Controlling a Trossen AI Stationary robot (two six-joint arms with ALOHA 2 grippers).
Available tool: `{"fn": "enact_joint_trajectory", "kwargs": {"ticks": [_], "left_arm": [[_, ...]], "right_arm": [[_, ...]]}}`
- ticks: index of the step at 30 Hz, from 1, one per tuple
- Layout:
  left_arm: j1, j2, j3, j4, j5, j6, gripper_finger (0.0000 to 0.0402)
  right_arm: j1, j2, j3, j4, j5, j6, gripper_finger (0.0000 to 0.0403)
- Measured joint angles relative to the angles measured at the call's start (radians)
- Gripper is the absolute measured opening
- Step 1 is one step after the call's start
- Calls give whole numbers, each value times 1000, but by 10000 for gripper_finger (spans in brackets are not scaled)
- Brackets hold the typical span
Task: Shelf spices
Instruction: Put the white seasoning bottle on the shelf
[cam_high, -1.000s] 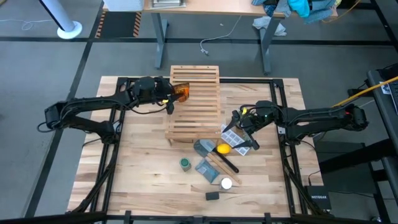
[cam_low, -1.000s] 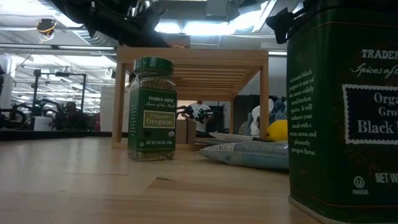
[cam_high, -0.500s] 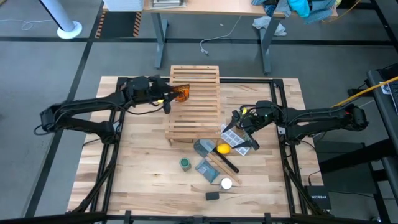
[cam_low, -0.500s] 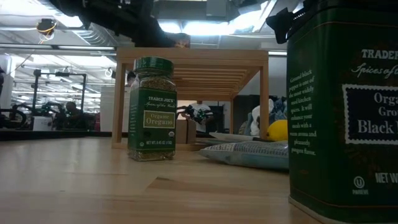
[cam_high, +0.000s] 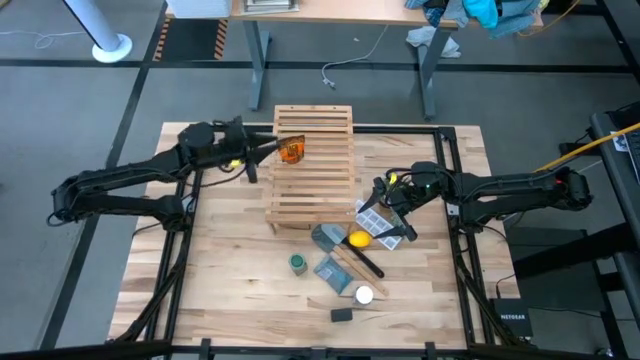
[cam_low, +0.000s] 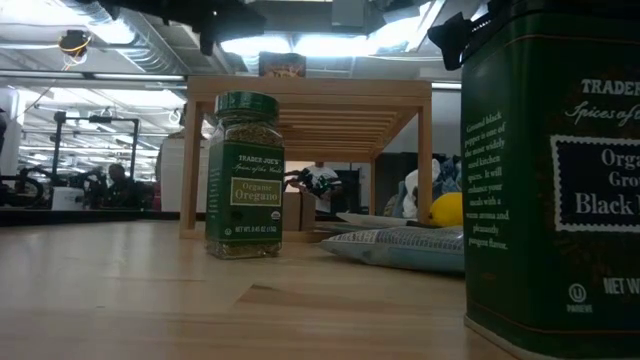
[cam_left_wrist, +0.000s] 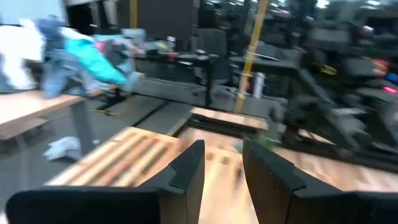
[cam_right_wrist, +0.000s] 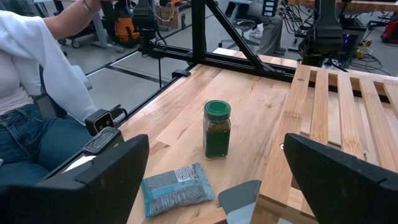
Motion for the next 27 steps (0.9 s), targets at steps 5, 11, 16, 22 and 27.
{"fn": "enact_joint_trajectory", "kwargs": {"ticks": [5, 11, 16, 22, 27], "left_arm": [[-127, -44, 0, -102, 2, 6, 98], [-345, -28, -3, -156, 1, -55, 88], [-550, 40, -4, -139, -93, -71, 76], [-749, 189, -5, -58, -305, -77, 58], [-827, 366, -5, 136, -352, -95, 51]], "right_arm": [[0, 0, 0, 0, 0, 0, 379], [0, 0, 0, 0, 0, 0, 379], [0, 0, 0, 0, 0, 0, 379], [0, 0, 0, 0, 0, 1, 379], [0, 0, 0, 1, 0, 1, 379]]}}
